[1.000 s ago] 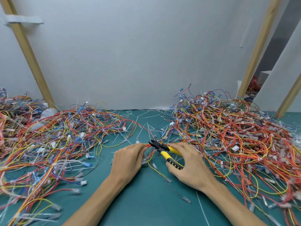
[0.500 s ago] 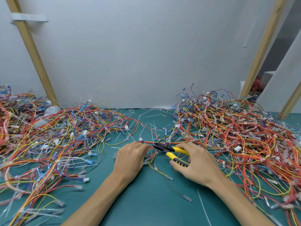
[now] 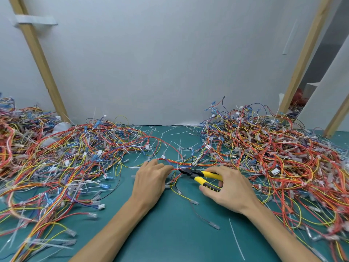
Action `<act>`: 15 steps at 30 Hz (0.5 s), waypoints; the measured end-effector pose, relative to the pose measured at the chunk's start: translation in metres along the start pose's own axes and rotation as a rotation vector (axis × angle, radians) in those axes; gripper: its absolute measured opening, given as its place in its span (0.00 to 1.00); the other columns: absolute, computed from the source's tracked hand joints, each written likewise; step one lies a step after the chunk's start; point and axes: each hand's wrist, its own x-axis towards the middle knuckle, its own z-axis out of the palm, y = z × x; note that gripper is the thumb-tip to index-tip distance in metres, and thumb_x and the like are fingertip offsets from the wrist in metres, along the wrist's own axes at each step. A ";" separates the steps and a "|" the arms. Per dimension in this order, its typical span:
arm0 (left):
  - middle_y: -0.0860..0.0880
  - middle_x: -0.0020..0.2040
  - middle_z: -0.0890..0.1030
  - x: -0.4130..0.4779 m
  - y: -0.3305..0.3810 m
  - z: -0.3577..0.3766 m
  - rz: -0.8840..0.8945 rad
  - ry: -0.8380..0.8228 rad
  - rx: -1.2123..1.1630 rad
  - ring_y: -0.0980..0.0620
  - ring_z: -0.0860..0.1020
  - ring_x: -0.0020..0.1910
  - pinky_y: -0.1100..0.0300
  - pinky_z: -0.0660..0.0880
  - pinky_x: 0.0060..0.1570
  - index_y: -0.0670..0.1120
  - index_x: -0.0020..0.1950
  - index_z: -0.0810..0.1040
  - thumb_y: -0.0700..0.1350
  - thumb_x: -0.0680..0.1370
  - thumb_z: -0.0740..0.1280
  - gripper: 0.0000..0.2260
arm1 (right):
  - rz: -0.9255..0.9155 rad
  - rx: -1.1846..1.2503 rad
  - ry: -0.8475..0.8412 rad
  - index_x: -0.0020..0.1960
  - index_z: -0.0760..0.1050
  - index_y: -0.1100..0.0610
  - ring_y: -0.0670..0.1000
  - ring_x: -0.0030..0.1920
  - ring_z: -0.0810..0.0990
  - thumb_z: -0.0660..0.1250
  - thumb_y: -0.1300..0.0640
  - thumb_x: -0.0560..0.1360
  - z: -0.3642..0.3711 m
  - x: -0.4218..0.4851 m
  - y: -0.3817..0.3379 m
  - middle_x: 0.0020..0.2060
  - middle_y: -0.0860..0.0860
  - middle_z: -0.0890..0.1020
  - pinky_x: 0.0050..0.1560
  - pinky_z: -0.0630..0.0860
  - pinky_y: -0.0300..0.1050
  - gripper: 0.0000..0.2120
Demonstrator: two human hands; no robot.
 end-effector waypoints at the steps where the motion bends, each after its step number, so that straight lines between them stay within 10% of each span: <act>1: 0.54 0.32 0.81 0.000 0.000 0.000 0.008 0.004 0.000 0.47 0.74 0.34 0.57 0.67 0.34 0.50 0.46 0.85 0.37 0.70 0.76 0.09 | 0.000 0.008 -0.004 0.58 0.76 0.39 0.37 0.41 0.72 0.65 0.29 0.64 0.000 0.000 0.000 0.47 0.33 0.76 0.44 0.71 0.39 0.26; 15: 0.55 0.32 0.80 0.002 -0.005 0.002 0.146 0.006 0.135 0.48 0.74 0.35 0.61 0.60 0.41 0.49 0.46 0.85 0.36 0.65 0.77 0.13 | -0.027 0.178 -0.018 0.53 0.75 0.36 0.41 0.39 0.77 0.71 0.33 0.65 0.004 0.003 0.005 0.46 0.37 0.79 0.43 0.74 0.39 0.19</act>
